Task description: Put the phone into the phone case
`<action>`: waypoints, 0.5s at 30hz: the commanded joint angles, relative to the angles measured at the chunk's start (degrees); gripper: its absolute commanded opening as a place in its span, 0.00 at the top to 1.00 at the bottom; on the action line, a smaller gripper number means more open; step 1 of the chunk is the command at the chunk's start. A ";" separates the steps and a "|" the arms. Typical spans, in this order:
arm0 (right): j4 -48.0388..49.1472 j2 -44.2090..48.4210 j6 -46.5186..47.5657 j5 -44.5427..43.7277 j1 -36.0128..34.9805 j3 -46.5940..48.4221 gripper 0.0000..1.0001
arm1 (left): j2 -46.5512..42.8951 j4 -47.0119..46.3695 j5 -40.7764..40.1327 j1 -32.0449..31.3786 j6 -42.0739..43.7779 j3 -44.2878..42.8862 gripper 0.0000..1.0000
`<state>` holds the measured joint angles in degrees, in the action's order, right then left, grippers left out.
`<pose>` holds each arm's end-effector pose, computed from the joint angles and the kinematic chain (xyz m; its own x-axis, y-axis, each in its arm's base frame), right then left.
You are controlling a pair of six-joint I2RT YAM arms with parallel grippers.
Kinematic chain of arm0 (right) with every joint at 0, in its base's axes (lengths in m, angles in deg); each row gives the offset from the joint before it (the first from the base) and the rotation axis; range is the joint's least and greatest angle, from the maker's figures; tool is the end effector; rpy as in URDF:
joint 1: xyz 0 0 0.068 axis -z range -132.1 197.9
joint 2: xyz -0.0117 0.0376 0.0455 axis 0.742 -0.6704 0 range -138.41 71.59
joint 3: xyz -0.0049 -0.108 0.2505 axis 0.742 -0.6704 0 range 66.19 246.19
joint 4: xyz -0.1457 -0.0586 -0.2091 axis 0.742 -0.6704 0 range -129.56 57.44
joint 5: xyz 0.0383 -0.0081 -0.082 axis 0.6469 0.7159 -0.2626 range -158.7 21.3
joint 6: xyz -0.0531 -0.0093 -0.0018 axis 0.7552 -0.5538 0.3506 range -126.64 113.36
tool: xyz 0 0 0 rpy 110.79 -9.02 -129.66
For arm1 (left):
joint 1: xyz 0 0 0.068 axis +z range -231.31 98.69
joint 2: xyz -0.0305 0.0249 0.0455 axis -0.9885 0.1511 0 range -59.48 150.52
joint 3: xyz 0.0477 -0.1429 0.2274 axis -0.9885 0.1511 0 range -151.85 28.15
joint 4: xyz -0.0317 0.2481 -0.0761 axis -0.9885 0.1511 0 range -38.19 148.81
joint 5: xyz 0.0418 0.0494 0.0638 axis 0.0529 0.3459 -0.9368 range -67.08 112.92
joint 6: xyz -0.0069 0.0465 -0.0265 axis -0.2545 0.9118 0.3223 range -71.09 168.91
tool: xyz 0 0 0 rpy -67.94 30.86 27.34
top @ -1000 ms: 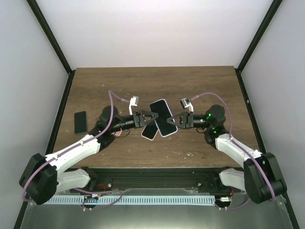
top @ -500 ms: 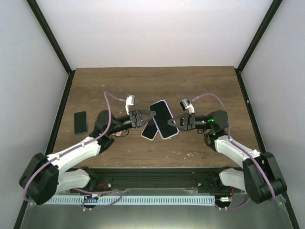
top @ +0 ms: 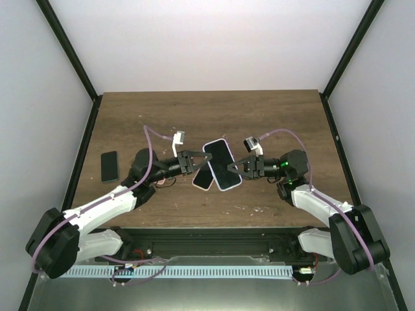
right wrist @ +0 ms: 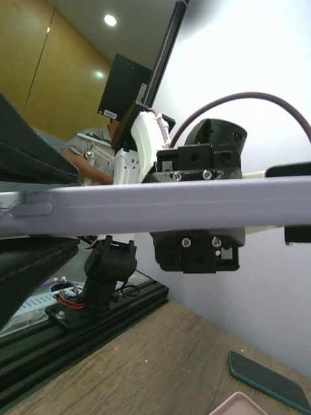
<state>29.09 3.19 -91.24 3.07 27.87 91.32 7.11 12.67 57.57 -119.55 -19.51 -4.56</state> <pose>0.1980 0.1083 0.2615 -0.9219 -0.0045 -0.3875 -0.3847 -0.1090 0.9166 0.1877 -0.1735 0.2784 -0.8605 -0.2958 -0.4147 0.4178 0.0558 -0.9068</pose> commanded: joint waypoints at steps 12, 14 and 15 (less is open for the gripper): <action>-2.86 3.04 3.03 -1.65 -1.54 3.66 0.86 | -0.96 1.00 1.36 0.06 -1.02 -1.80 0.75; -4.04 3.28 3.92 -1.68 -1.59 3.84 0.86 | -0.53 0.83 1.42 0.08 -1.47 -1.63 0.93; -4.90 3.49 4.52 -1.76 -1.59 3.87 0.86 | -0.31 1.64 1.43 0.07 -1.41 -1.82 0.99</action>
<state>24.34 4.72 -88.57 2.57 26.99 91.97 6.02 16.17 58.14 -119.52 -20.37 -5.71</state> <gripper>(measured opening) 0.142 0.121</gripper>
